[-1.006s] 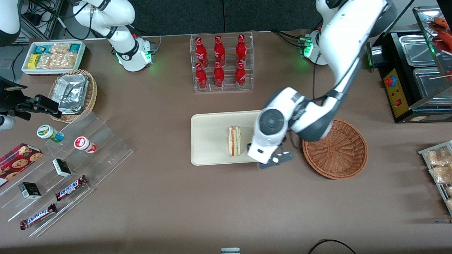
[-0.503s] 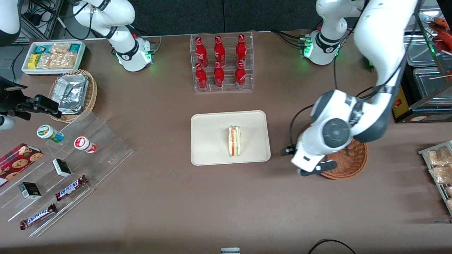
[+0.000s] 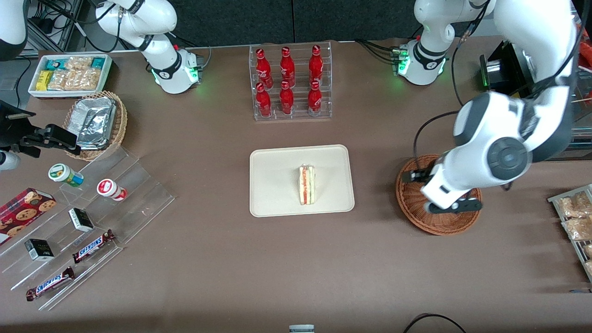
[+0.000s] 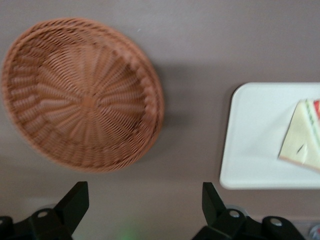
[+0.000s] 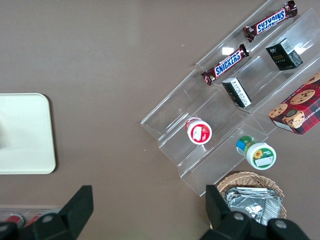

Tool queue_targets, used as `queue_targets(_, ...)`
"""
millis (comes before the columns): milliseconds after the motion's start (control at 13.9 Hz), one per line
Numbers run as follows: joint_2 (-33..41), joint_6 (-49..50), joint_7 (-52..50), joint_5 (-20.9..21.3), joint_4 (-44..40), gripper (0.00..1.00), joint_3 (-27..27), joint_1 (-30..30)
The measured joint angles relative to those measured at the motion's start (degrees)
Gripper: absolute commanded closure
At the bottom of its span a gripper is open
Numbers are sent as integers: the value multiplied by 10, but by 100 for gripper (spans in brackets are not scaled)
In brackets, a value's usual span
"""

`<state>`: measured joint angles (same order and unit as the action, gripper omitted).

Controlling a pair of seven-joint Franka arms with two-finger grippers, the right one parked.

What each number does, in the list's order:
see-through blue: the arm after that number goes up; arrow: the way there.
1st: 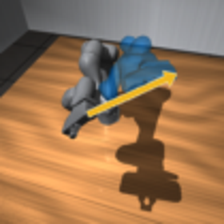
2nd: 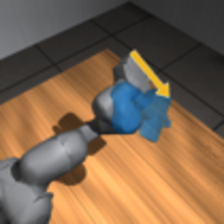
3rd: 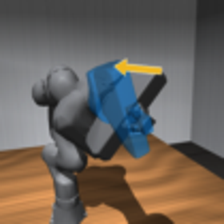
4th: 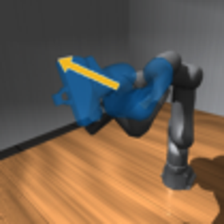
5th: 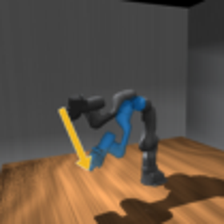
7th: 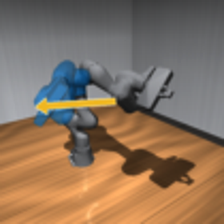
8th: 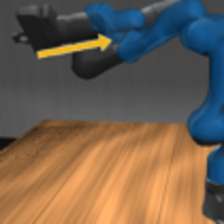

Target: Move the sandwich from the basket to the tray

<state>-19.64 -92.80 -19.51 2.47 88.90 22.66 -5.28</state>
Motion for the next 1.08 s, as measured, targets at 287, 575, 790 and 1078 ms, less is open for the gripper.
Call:
queue_targets(287, 76, 40, 63, -4, 31, 0, -37, 0)
queue_targets(575, 159, 104, 158, -6, 50, 0, -79, 0)
queue_targets(790, 197, 119, 180, -9, 52, 0, -97, 0)
queue_targets(1078, 212, 136, 180, -18, 52, 0, -106, 0)
